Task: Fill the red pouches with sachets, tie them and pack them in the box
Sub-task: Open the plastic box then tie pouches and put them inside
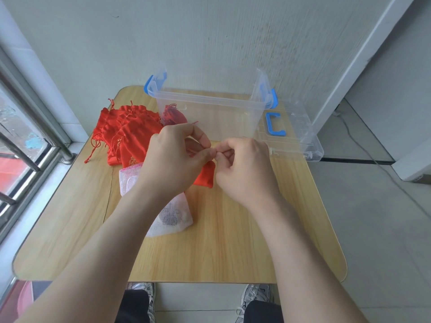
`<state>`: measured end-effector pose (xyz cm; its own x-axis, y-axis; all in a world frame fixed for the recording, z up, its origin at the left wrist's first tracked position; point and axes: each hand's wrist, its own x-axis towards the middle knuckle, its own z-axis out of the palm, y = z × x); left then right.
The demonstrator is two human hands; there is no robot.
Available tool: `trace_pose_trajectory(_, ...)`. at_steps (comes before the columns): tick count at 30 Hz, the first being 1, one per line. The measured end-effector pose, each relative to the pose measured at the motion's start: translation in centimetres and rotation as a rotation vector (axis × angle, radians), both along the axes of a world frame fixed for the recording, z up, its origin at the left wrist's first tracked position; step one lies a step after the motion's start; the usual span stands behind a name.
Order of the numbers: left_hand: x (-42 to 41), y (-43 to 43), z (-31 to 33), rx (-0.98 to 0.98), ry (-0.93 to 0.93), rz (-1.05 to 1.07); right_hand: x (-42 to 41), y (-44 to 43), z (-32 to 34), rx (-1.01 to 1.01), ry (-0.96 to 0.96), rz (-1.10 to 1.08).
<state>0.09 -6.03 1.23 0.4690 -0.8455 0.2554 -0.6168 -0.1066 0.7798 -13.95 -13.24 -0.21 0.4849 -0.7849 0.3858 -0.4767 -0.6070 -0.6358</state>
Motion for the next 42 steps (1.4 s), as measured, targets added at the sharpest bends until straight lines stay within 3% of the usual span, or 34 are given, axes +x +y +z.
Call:
trace_pose_trajectory(9, -0.1, -0.1, -0.2, -0.119, -0.205, -0.036, -0.2, 0.1, 0.6, 0.117, -0.034, -0.059)
trace_pose_trajectory(15, 0.4, -0.7, -1.2, -0.08, -0.318, -0.149, -0.6, -0.5, 0.9, 0.557, -0.139, -0.114)
trace_pose_trajectory(27, 0.4, -0.4, -1.3, -0.195, -0.325, -0.136, -1.0, -1.4, 1.2, 1.287, -0.518, 0.057)
trace_pose_trajectory(31, 0.1, -0.3, -0.9, -0.209, -0.205, -0.052, -0.9, -1.3, 1.4, 1.363, -0.613, 0.105)
trace_pose_trajectory(42, -0.5, 0.0, -0.5, -0.097, 0.04, -0.128, -1.0, -1.8, 1.3, 1.351, -0.64, 0.055)
